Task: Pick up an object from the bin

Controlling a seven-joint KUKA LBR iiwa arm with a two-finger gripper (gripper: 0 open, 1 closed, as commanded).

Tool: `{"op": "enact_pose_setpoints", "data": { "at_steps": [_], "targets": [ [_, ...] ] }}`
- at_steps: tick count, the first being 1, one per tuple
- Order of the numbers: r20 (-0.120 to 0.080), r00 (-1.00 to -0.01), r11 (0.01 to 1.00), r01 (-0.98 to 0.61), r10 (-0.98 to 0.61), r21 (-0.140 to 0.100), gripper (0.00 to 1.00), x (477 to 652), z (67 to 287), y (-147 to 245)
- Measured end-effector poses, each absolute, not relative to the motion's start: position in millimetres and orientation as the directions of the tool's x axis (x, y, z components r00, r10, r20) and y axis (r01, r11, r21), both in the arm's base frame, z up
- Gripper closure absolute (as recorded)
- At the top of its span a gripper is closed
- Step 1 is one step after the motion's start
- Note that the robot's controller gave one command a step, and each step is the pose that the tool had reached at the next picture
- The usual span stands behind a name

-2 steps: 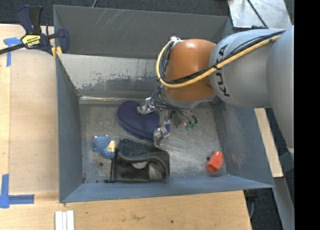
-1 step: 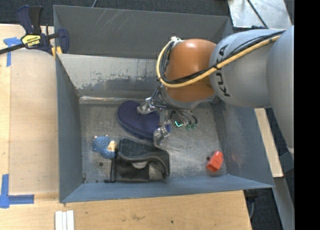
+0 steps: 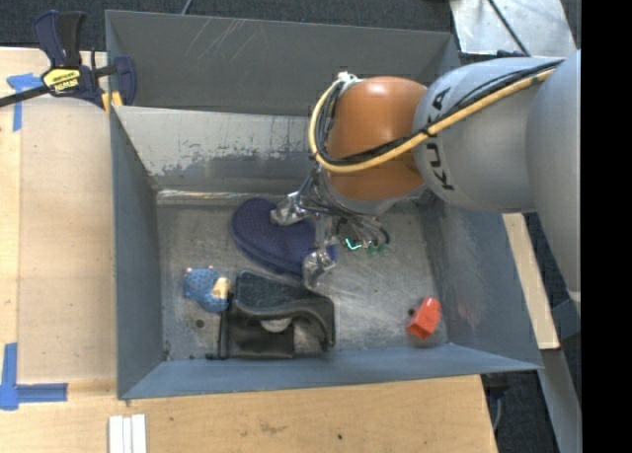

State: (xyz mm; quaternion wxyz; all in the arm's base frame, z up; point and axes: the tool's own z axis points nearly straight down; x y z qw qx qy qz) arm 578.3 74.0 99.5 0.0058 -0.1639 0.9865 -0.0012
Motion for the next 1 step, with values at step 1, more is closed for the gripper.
{"op": "enact_pose_setpoints", "data": {
  "at_steps": [1],
  "targets": [
    [-0.007, -0.983, 0.983, 0.183, 0.183, 0.001, 0.0, 591.7, 86.0, 111.8]
  ]
}}
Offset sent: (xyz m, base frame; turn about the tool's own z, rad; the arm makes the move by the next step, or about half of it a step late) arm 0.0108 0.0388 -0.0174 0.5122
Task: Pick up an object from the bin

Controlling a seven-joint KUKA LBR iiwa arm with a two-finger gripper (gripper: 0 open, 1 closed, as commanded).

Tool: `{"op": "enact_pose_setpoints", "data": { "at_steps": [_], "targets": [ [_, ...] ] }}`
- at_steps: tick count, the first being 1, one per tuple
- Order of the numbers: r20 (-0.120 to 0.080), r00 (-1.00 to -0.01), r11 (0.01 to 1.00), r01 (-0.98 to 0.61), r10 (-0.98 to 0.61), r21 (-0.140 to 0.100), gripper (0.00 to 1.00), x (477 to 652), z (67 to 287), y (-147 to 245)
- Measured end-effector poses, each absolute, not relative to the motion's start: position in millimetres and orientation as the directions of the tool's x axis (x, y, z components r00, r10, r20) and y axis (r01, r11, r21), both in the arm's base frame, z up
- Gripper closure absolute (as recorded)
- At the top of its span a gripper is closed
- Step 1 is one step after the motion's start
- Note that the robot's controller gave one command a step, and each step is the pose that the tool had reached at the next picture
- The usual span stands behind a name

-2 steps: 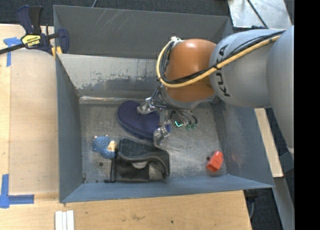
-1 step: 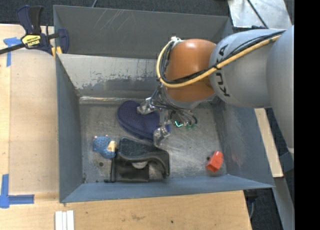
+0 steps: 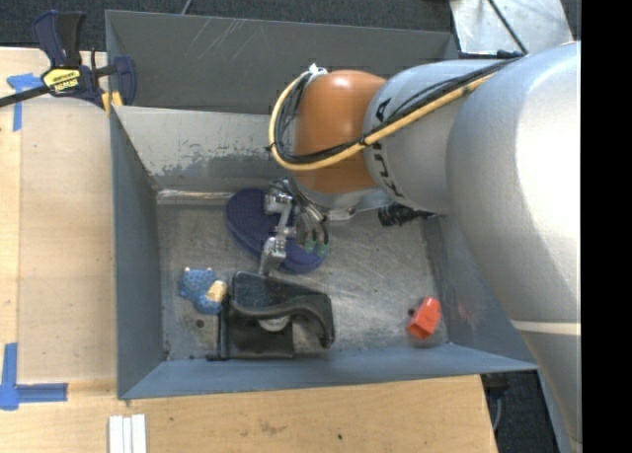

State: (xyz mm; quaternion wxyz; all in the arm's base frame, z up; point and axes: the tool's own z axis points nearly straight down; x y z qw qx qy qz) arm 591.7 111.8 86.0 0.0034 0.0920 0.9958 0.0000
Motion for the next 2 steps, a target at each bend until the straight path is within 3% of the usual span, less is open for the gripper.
{"op": "enact_pose_setpoints", "data": {
  "at_steps": [1, 2],
  "targets": [
    [-0.024, -0.983, 0.983, 0.183, 0.183, 0.004, 1.0, 596.4, 90.8, 110.7],
    [-0.01, -0.976, 0.976, 0.219, 0.22, 0.005, 1.0, 589.1, 243.9, 150.0]
  ]
}}
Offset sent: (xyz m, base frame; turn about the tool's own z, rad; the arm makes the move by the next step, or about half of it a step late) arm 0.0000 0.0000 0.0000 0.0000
